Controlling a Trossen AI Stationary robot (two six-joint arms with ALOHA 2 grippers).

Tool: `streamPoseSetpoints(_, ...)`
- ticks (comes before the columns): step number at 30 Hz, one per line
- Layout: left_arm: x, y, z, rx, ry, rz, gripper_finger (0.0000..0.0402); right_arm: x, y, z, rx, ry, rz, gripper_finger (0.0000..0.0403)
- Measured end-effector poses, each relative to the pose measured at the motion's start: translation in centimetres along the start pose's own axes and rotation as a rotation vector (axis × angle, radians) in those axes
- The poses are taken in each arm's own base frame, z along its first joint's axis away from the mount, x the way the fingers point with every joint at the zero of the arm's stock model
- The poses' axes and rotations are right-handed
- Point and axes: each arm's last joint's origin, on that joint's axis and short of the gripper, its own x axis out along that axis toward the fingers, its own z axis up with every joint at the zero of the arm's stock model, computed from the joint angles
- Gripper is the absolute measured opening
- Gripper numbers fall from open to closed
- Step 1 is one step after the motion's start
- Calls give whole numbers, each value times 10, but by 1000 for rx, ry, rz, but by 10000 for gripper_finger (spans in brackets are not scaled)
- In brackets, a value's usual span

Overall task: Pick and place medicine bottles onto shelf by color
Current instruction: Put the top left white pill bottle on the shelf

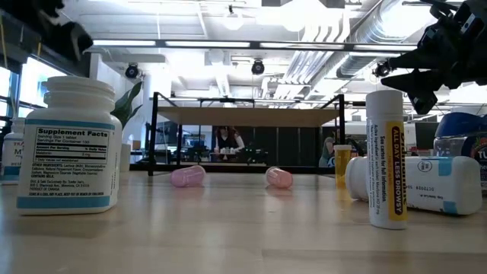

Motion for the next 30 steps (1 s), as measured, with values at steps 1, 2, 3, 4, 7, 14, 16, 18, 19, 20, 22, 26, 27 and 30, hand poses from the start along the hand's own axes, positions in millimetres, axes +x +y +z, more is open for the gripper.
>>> streamPoseSetpoints(1, 3, 0, -2, -8, 35, 21, 255, 0, 0, 0, 0, 0, 0, 168)
streamPoseSetpoints(2, 5, 0, -3, -15, 67, 44, 255, 0, 0, 0, 0, 0, 0, 168)
streamPoseSetpoints(3, 7, 1, -4, -21, 90, 64, 255, 0, 0, 0, 0, 0, 0, 168)
streamPoseSetpoints(4, 9, 1, -5, -29, 107, 84, 255, 0, 0, 0, 0, 0, 0, 168)
streamPoseSetpoints(7, 14, 1, -5, -53, 148, 132, 255, 0, 0, 0, 0, 0, 0, 168)
streamPoseSetpoints(14, 27, -2, -4, -98, 222, 178, 255, 0, 0, 0, 0, 0, 0, 168)
streamPoseSetpoints(16, 32, -3, -3, -97, 247, 189, 255, 0, 0, 0, 0, 0, -1, 168)
streamPoseSetpoints(18, 37, -3, -2, -106, 271, 203, 255, 0, 0, 0, 0, 0, 0, 168)
streamPoseSetpoints(19, 40, -4, -2, -112, 284, 212, 255, 0, 0, 0, 0, 0, 0, 168)
streamPoseSetpoints(20, 43, -4, -2, -120, 299, 218, 255, 0, 0, 0, 0, 0, 0, 168)
streamPoseSetpoints(22, 48, -5, -2, -135, 327, 234, 255, 0, 0, 0, 0, 0, 0, 168)
streamPoseSetpoints(26, 56, -6, -3, -182, 377, 276, 255, 0, 0, 0, 0, 0, 0, 168)
streamPoseSetpoints(27, 58, -6, -3, -196, 384, 284, 255, 0, 0, 0, 0, 0, 0, 168)
streamPoseSetpoints(30, 62, -6, -4, -232, 409, 310, 255, 0, 0, 0, 0, 0, 0, 168)
